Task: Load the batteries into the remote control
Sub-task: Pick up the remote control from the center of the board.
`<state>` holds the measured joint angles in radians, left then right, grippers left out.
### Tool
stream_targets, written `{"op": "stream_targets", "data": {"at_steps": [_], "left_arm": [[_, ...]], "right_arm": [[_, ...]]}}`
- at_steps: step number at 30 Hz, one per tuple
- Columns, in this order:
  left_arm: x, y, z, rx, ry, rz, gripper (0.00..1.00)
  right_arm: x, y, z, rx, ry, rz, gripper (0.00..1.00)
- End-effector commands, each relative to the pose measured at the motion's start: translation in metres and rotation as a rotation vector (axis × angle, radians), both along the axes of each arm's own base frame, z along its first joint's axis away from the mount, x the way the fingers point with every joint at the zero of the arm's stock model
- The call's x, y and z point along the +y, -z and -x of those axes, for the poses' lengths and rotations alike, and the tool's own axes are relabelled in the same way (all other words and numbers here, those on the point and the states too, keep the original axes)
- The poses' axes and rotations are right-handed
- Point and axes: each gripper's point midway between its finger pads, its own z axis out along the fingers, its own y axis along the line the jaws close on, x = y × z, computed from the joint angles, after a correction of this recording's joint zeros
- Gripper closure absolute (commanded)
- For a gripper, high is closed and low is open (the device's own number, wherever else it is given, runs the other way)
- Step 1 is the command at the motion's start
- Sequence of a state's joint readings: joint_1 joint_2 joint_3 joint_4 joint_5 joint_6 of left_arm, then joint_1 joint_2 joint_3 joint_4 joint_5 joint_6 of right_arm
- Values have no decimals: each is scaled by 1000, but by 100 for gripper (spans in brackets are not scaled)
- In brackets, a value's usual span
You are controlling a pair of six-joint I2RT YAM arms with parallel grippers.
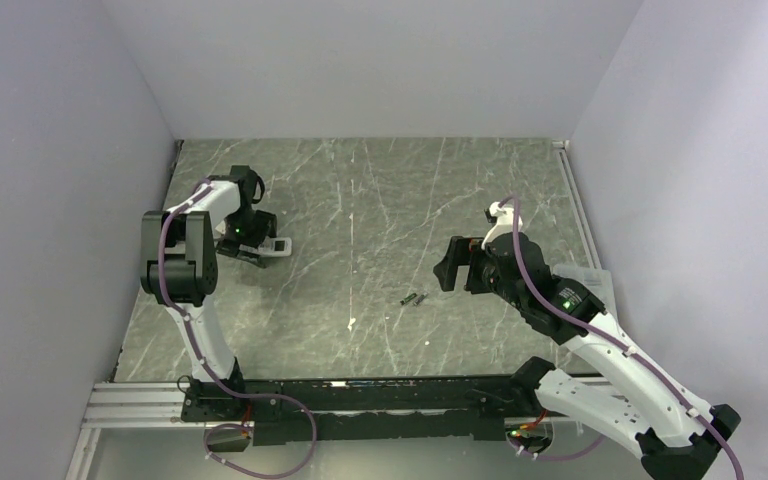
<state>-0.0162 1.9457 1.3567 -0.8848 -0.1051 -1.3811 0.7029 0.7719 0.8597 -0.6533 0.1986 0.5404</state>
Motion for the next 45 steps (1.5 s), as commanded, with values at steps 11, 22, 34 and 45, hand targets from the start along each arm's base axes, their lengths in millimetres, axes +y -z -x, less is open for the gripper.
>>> {"op": "stream_targets", "data": {"at_steps": [11, 22, 34, 45], "left_arm": [[5, -2, 5, -34, 50, -18, 42], [-4, -23, -6, -206, 166, 14, 92], [-32, -61, -9, -352, 380, 128, 94], [-95, -80, 9, -445, 678, 495, 96]], "right_arm": [[1, -17, 5, -17, 2, -55, 0], [-3, -22, 11, -22, 4, -76, 0], [-5, -21, 15, -24, -4, -77, 0], [-3, -20, 23, -80, -109, -43, 0]]}}
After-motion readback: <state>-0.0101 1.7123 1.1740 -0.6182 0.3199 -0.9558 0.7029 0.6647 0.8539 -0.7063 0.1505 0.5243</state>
